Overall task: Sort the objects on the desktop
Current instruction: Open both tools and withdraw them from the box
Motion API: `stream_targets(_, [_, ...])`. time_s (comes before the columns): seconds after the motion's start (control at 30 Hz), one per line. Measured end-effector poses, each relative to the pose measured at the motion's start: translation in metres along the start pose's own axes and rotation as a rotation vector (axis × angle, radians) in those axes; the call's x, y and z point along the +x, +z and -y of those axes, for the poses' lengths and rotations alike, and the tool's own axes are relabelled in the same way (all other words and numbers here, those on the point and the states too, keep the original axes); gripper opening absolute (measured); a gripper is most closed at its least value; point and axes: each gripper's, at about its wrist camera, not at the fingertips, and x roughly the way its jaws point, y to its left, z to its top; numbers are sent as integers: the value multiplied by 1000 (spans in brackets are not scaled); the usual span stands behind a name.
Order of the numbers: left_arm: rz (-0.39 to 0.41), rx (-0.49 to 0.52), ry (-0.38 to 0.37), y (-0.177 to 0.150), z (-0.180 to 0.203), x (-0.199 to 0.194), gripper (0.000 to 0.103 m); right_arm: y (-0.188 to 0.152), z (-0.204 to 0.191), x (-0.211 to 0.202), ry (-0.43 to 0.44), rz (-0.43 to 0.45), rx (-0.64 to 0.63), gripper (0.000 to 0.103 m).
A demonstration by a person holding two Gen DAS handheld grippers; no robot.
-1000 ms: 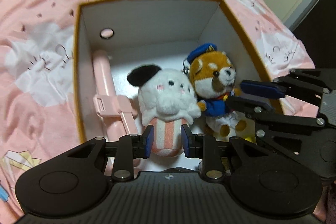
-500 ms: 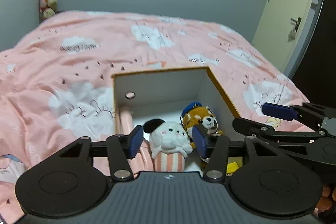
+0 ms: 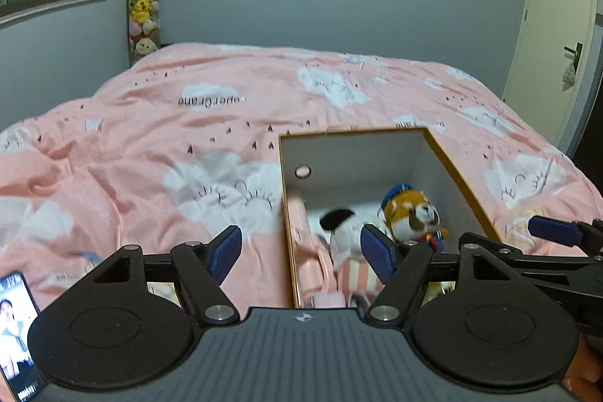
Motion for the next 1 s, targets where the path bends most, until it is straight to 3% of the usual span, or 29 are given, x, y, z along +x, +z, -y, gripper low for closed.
stream_targets(0.37, [-98,-43,-49,-33,-4,10,82,-33,-3,7,-18,-76,-36,89])
stream_targets(1.0, [-252,-36,-65,-45,2,36,87,-50,-11,27,-7,-130,-96,89])
